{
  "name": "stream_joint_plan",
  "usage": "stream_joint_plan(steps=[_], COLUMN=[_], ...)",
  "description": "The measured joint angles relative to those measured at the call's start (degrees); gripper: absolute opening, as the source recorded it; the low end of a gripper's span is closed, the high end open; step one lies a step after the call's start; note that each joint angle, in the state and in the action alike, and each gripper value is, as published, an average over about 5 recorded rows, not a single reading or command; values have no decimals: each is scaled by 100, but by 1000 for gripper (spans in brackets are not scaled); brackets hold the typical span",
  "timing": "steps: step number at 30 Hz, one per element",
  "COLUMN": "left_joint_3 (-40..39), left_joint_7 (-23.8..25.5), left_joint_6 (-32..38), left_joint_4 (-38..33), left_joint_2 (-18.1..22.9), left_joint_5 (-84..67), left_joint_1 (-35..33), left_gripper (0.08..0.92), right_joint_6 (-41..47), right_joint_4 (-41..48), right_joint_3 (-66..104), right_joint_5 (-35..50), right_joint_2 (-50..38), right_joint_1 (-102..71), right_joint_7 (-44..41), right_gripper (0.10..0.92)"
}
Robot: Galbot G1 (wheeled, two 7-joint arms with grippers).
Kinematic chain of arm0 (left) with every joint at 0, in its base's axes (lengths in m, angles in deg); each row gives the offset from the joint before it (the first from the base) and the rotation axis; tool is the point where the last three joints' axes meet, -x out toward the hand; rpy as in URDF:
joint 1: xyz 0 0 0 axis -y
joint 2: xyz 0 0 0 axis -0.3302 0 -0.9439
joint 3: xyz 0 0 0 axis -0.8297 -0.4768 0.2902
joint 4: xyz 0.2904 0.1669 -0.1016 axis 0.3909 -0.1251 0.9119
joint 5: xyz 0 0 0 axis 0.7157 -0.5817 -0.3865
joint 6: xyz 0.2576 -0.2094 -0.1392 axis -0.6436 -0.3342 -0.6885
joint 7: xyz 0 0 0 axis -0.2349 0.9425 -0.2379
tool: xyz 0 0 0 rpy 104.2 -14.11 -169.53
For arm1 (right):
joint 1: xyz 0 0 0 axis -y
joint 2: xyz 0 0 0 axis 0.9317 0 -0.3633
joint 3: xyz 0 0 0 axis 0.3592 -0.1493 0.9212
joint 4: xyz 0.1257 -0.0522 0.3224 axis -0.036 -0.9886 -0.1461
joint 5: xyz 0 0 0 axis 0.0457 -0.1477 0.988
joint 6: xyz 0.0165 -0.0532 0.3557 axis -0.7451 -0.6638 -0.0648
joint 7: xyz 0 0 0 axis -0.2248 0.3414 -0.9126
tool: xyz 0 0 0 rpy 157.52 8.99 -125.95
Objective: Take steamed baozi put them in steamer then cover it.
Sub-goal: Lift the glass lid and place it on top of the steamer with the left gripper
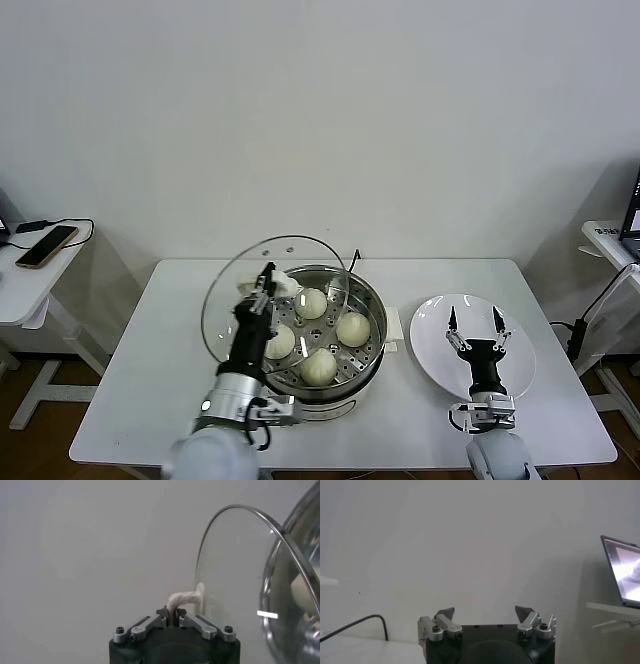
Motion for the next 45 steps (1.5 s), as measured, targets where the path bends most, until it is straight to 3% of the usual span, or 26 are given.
stream_joint_plan(steps=[19,45], left_joint_3=[-921,-1153], left_joint_7=[747,875], left_joint_6=[-673,-560], left_joint_4=[1038,1559], left_joint_2=[651,984], left_joint_5=[1352,2255], left_joint_1=[520,627], left_gripper=[194,194], right_joint_6=[116,137], right_joint_4=[259,410], right_joint_3=[-19,8], right_joint_5=[-87,-123], right_joint_2=[137,157], right_joint_1=[186,233], right_joint_7=[-6,-39], right_gripper=[823,823])
